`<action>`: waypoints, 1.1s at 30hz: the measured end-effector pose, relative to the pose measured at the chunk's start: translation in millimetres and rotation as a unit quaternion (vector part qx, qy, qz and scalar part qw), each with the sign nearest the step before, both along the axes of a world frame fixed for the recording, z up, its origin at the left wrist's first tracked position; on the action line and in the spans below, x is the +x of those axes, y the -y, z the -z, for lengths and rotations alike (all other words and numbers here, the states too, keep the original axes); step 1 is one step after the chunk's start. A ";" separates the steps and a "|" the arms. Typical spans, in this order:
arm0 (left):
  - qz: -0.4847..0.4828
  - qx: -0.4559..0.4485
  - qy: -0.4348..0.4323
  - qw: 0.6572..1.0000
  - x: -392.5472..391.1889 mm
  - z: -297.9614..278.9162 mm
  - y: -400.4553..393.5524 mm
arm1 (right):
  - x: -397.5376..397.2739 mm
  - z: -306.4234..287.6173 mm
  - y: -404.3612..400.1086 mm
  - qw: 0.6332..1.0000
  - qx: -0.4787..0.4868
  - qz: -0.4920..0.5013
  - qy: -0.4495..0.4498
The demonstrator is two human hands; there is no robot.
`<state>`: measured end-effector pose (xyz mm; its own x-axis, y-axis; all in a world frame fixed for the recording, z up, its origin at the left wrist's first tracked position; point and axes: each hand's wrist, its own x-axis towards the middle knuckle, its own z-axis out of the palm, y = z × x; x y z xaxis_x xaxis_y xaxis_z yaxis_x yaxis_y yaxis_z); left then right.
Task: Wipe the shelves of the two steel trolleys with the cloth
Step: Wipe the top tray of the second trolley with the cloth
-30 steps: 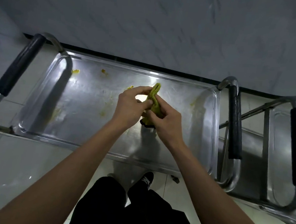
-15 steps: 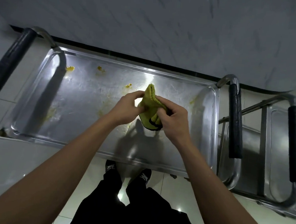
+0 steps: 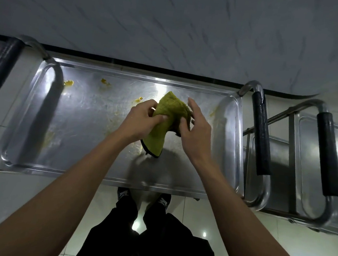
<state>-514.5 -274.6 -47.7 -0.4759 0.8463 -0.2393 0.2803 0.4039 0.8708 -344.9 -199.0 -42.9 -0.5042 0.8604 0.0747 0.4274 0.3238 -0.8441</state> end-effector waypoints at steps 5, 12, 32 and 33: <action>-0.071 -0.002 0.070 0.995 -1.8 -5.3 -10.6 | -2.0 12.0 17.3 0.986 0.136 -0.038 0.092; -0.093 0.008 0.143 0.985 -9.9 -12.4 -16.9 | -8.6 18.7 21.0 0.989 -0.001 -0.141 0.043; 0.104 -0.039 -0.105 0.988 -2.4 -12.4 -1.8 | -11.9 37.5 20.0 0.998 0.012 -0.039 0.047; 0.122 -0.045 -0.143 0.981 -2.1 -10.0 -1.4 | -11.1 38.0 19.0 0.998 0.020 -0.035 0.046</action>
